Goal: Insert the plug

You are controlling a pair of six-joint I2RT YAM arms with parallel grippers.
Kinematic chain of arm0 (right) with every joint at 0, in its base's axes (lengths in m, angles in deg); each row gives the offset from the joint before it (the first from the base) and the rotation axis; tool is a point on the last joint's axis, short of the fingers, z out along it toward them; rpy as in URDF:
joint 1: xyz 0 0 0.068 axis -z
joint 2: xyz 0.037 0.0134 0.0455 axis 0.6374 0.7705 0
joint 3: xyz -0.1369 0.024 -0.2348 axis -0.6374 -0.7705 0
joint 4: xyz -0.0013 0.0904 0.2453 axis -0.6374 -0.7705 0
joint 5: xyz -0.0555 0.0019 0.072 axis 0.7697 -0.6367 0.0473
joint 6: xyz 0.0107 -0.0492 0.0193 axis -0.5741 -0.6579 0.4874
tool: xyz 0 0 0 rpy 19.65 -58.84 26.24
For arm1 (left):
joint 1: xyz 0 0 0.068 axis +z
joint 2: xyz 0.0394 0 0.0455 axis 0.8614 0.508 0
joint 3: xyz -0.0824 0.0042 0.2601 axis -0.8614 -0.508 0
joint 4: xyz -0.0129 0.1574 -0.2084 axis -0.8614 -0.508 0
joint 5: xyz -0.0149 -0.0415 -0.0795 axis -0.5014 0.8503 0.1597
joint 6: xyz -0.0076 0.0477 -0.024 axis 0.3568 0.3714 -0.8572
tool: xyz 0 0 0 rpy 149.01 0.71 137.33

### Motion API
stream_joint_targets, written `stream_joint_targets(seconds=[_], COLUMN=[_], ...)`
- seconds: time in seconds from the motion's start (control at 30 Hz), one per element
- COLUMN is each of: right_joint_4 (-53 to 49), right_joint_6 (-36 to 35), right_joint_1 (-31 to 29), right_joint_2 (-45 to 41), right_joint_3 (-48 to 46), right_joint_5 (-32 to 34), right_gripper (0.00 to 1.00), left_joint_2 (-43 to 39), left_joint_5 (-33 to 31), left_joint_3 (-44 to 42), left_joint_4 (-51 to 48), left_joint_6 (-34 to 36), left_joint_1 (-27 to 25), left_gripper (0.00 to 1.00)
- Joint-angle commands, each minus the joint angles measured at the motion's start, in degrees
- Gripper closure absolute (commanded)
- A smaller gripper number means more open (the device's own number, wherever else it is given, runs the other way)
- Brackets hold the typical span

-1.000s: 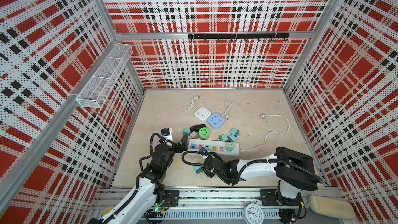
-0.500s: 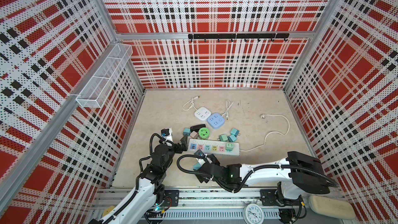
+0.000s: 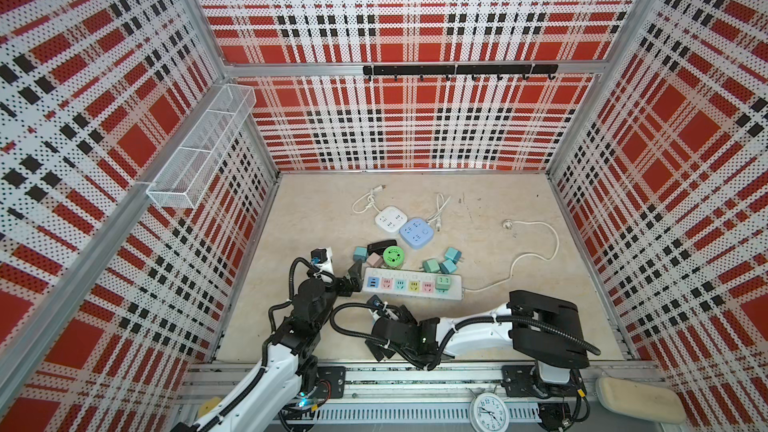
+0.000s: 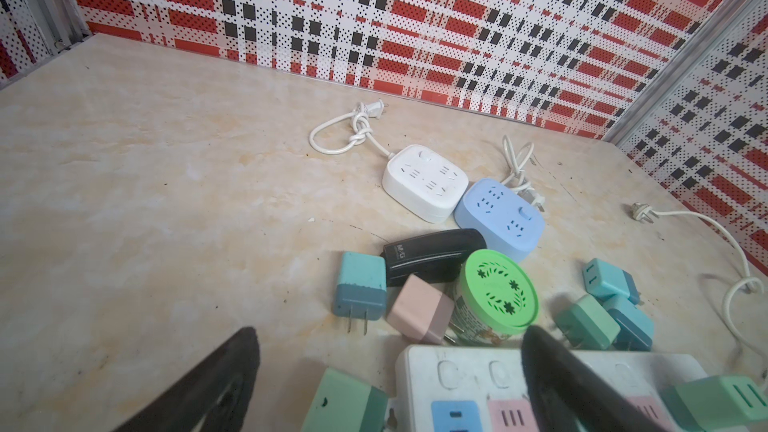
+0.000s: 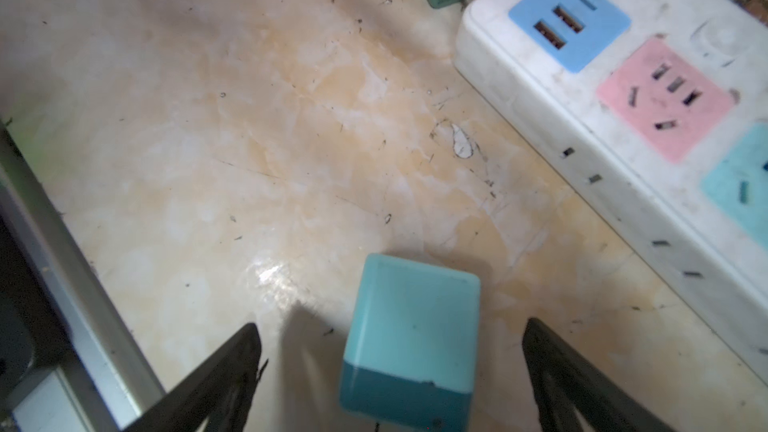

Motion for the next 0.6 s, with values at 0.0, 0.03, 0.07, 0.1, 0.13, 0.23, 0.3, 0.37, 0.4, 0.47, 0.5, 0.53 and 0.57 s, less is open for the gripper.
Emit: stream_joint_targets(seconds=[0.0,0.03,0.07,0.1,0.13,0.23,0.3,0.37,0.4,0.47,0.5,0.53,0.57], right_joint_4=[0.88,1.01,1.00,1.01,1.17,1.28,1.44,1.28,1.28,1.21,1.39,1.66,2.12], right_joint_6=[2.69,3.09,3.54,4.02,4.37,5.63,6.16,6.34,6.58,7.05,7.19,7.19,7.06], right_joint_1=[-0.10,-0.15,-0.13,-0.13,-0.13,-0.14,-0.11,-0.09,-0.09,-0.11,-0.07,-0.14,-0.14], right_joint_2=[1.57,2.18,2.80,3.36,3.90,4.46,4.17,3.79,3.46,3.06,2.97,3.01,3.26], right_joint_3=[0.78,0.78,0.82,0.91,0.83,0.18,-0.71,-1.66,-2.01,-2.44,-2.59,-2.69,-2.68], right_joint_5=[-0.45,-0.48,-0.59,-0.68,-1.06,-1.73,-1.60,-1.07,-0.66,0.07,0.35,0.45,0.41], right_gripper=[0.04,0.05,0.07,0.09,0.11,0.20,0.25,0.29,0.31,0.37,0.39,0.41,0.43], left_joint_2=[-0.58,-0.50,-0.42,-0.33,-0.30,-0.13,-0.16,-0.55,-0.65,-0.76,-0.76,-0.68,-0.57], left_joint_5=[-1.22,-1.15,-1.12,-0.96,-0.92,-0.84,-0.95,-1.20,-1.25,-1.25,-1.22,-1.22,-1.06], left_joint_3=[-0.64,-0.60,-0.57,-0.59,-0.47,-0.42,-0.46,-0.60,-0.66,-0.72,-0.76,-0.69,-0.68], left_joint_4=[0.75,0.81,0.80,0.79,0.75,0.76,0.76,0.78,0.80,0.78,0.74,0.79,0.77], left_joint_6=[-1.08,-1.00,-1.03,-0.99,-0.99,-0.88,-0.88,-0.88,-0.92,-0.88,-0.88,-0.89,-0.81], left_joint_1=[0.01,0.01,0.01,0.01,-0.06,-0.17,-0.32,-0.34,-0.34,-0.34,-0.34,-0.34,-0.34], left_gripper=[0.01,0.01,0.01,0.01,0.01,0.01,0.01,0.01,0.01,0.01,0.01,0.01,0.01])
